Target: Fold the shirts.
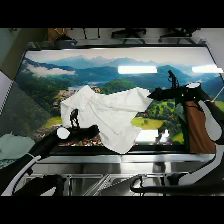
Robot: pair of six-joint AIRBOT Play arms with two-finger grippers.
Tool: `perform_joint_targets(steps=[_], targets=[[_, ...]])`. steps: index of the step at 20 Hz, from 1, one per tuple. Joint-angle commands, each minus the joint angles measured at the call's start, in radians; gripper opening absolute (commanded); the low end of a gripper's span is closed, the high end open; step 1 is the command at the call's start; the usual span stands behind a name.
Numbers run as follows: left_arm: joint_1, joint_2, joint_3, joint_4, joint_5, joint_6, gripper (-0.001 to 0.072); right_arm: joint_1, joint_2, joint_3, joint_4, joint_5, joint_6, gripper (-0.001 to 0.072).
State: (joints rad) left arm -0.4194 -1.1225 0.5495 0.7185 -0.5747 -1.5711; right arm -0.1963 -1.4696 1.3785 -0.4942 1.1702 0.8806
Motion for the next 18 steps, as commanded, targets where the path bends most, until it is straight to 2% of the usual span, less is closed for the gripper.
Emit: perform_joint_targets(steps=[1,6,9,13,16,18], targets=[[0.129,0.078,0.183,0.002,-0.202,0.154,0.0014,-0.060,0.116,0.000,0.132,0.080,-0.003,0.0020],[0.469,0.362,0.598,0.075,-0.453,0.161,0.0013,-0.265,0.442,0.000,0.544,0.079,-0.090,0.0021],[0.637,0.427,0.865,0.072,-0.527,0.162,0.0013,-0.345,0.660,0.000,0.681,0.027,-0.157,0.0020],[0.761,0.445,1.144,0.066,-0.552,0.184,0.0013,-0.353,0.951,0.000,0.674,-0.243,-0.285,0.0020],[0.777,0.418,1.276,0.066,-0.574,0.188,0.0014,-0.353,1.079,0.000,0.551,-0.406,-0.275,0.0020],[0.777,0.368,1.377,0.065,-0.639,0.187,0.0014,-0.352,1.096,0.001,0.531,-0.412,-0.260,0.0020]])
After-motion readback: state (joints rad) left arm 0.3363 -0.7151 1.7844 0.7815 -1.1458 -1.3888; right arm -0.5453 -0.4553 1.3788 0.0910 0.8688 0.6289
